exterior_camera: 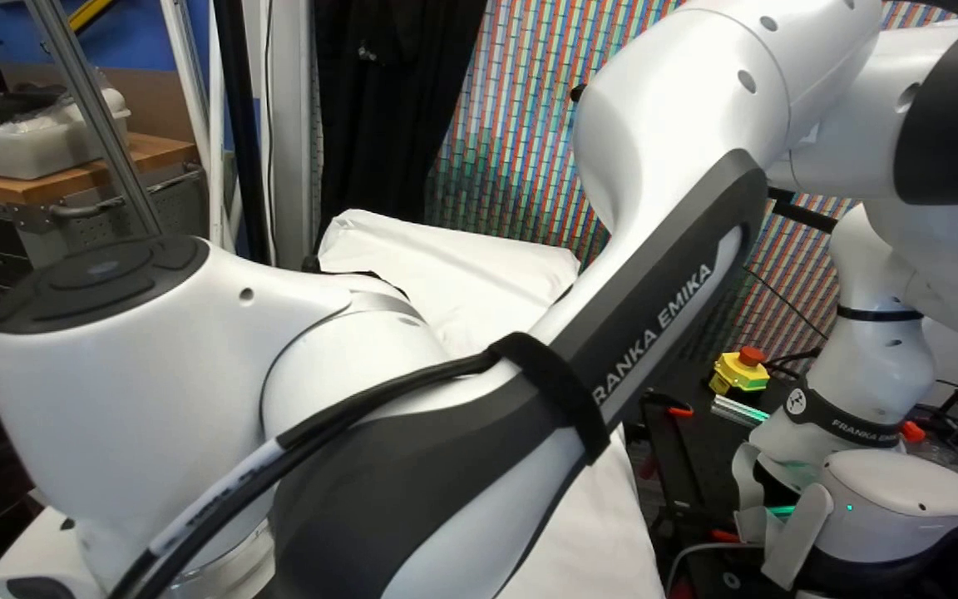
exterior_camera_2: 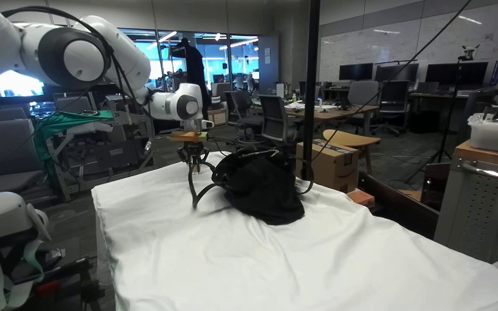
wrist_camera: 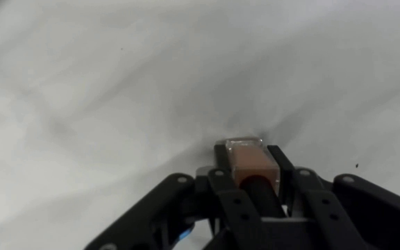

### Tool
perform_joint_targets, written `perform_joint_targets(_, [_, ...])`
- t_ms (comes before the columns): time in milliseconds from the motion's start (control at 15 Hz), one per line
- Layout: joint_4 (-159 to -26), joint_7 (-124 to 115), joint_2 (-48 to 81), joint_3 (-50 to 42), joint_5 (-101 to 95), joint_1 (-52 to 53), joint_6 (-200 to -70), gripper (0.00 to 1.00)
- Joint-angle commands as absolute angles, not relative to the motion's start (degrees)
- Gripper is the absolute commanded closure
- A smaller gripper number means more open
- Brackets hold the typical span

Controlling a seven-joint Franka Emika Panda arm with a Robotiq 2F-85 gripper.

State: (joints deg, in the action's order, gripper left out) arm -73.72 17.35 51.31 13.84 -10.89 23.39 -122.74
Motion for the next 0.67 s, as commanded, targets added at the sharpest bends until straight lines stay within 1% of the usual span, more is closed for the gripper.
perform_joint_targets(0, [-73.2,16.9,51.6,13.0,-12.3,24.1,-124.5,0.85])
perform_joint_targets(600, [-74.2,14.5,48.1,11.9,-10.9,22.6,-121.6,0.85])
